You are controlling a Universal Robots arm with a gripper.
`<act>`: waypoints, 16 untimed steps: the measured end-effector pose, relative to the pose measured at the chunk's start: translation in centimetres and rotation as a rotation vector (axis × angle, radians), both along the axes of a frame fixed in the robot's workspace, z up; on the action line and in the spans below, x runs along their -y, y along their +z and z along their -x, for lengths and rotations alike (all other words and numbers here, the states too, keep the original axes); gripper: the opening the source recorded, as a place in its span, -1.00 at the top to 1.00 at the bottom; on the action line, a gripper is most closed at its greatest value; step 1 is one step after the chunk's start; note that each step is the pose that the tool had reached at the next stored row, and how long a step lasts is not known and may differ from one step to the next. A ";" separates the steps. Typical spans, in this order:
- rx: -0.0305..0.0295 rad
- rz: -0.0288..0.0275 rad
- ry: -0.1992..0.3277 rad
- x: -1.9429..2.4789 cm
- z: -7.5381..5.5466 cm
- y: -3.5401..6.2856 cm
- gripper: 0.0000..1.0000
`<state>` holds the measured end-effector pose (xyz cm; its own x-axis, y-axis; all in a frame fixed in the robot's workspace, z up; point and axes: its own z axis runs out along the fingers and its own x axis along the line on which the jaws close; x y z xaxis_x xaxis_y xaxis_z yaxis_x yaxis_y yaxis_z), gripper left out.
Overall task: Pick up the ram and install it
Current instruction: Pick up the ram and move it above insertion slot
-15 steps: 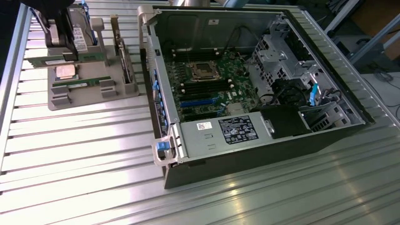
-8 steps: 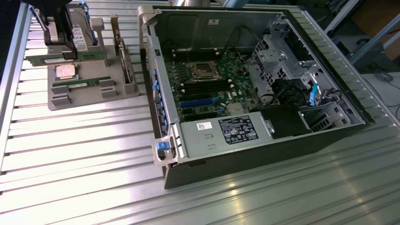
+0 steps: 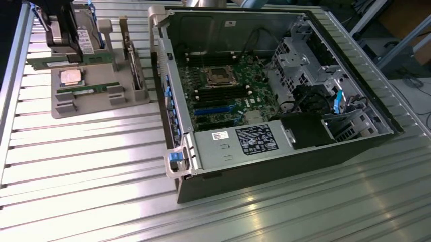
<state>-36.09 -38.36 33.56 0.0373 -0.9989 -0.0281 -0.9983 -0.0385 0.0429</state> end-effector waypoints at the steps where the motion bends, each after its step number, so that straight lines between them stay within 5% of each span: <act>1: 0.0001 0.0000 0.000 0.00 0.0 0.04 0.74; 16: 0.0000 0.0000 0.000 0.00 0.0 0.83 0.74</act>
<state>-36.09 -38.36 34.38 0.0373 -0.9989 -0.0281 -0.9983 -0.0385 0.0429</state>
